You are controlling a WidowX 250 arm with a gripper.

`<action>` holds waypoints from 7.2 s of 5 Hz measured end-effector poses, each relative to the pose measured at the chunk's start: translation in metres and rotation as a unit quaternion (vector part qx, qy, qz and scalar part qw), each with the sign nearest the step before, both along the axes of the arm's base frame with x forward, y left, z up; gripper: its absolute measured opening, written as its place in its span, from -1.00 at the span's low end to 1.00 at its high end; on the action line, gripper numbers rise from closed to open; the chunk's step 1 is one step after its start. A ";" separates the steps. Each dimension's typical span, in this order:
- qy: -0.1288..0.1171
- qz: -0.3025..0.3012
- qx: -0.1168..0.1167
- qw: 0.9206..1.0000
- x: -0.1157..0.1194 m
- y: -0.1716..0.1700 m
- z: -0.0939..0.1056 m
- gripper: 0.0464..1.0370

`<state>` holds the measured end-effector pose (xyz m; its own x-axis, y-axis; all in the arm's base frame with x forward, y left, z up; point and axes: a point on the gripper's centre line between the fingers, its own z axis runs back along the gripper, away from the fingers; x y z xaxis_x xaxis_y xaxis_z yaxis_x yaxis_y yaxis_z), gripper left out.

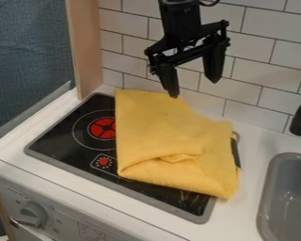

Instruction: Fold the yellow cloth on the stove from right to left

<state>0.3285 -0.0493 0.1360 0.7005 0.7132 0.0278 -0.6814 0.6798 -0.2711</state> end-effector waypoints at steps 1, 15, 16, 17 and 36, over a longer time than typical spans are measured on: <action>0.015 -0.002 0.002 1.000 -0.003 -0.001 -0.009 0.92; 0.128 -0.228 0.142 0.955 -0.003 -0.100 -0.110 -1.00; 0.115 -0.227 0.139 0.957 -0.005 -0.099 -0.096 -1.00; 0.098 -0.227 0.141 0.959 -0.009 -0.094 -0.080 -1.00; 0.058 -0.215 0.139 0.965 -0.040 0.031 -0.022 0.92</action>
<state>0.2888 -0.0187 0.1141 0.9396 0.3328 0.0797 -0.3356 0.9417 0.0244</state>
